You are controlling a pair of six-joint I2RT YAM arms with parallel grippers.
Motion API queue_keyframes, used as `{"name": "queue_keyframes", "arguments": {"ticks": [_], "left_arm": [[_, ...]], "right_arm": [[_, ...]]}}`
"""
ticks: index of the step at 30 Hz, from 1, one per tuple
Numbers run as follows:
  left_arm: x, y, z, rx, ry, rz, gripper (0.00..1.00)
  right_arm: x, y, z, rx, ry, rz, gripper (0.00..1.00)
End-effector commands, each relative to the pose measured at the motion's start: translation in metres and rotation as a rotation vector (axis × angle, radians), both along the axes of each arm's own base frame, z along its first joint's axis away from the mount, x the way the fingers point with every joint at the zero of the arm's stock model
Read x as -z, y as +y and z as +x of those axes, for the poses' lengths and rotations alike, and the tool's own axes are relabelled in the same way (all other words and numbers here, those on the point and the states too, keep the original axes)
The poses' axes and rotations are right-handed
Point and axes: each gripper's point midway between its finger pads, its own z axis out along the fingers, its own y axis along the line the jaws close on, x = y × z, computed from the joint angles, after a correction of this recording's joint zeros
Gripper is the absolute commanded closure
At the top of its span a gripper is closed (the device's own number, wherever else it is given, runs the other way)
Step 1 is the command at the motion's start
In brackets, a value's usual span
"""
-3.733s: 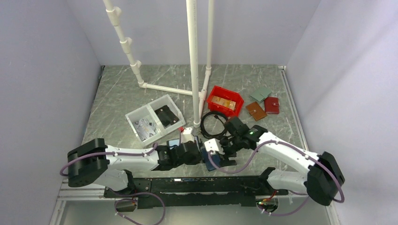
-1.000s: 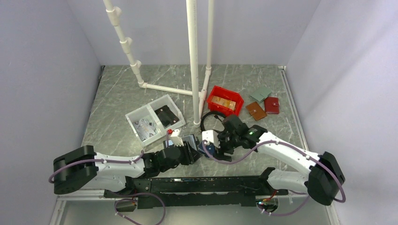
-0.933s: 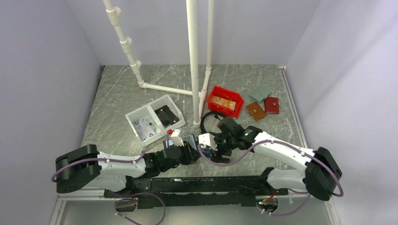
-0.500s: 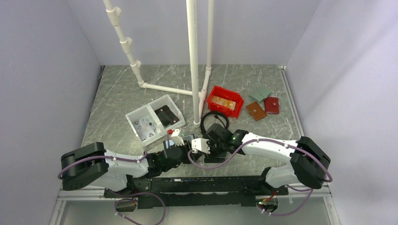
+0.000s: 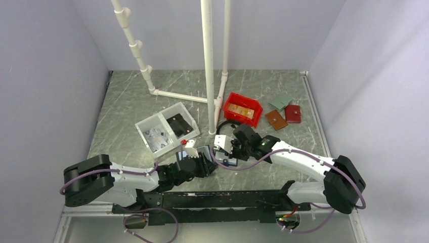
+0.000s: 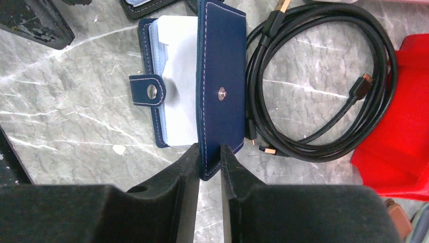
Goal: Take the credit cards out of the card holder
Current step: Open the card holder at the center of the board.
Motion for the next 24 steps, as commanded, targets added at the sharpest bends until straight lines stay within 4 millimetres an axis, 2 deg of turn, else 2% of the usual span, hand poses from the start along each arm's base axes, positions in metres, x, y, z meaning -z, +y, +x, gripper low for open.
{"name": "queue_keyframes", "arguments": {"ticks": [1,4,8,10,12,18,21,24], "left_arm": [[-0.017,-0.013,0.006,0.040,-0.071,0.011,0.61],[-0.020,-0.016,0.008,0.044,-0.085,0.010,0.61],[-0.022,-0.017,0.009,0.050,-0.093,-0.007,0.61],[-0.023,-0.017,0.008,0.054,-0.095,-0.023,0.61],[-0.024,-0.017,0.008,0.053,-0.095,-0.046,0.61],[-0.046,-0.019,0.005,0.077,-0.128,-0.192,0.57],[-0.054,-0.025,0.004,0.108,-0.144,-0.199,0.53],[-0.060,-0.036,0.005,0.144,-0.160,-0.190,0.52]], "right_arm": [[-0.008,0.007,0.011,0.057,-0.006,0.044,0.81],[-0.003,0.005,0.019,0.103,-0.002,0.030,0.88],[0.003,0.010,0.018,0.108,0.040,0.029,0.92],[0.006,0.010,0.018,0.114,0.061,0.023,1.00],[0.006,0.011,0.015,0.109,0.108,0.042,1.00],[-0.035,0.006,-0.008,0.097,0.341,0.269,1.00],[-0.058,0.001,-0.017,0.114,0.454,0.345,1.00],[-0.070,-0.003,-0.012,0.190,0.536,0.399,1.00]]}}
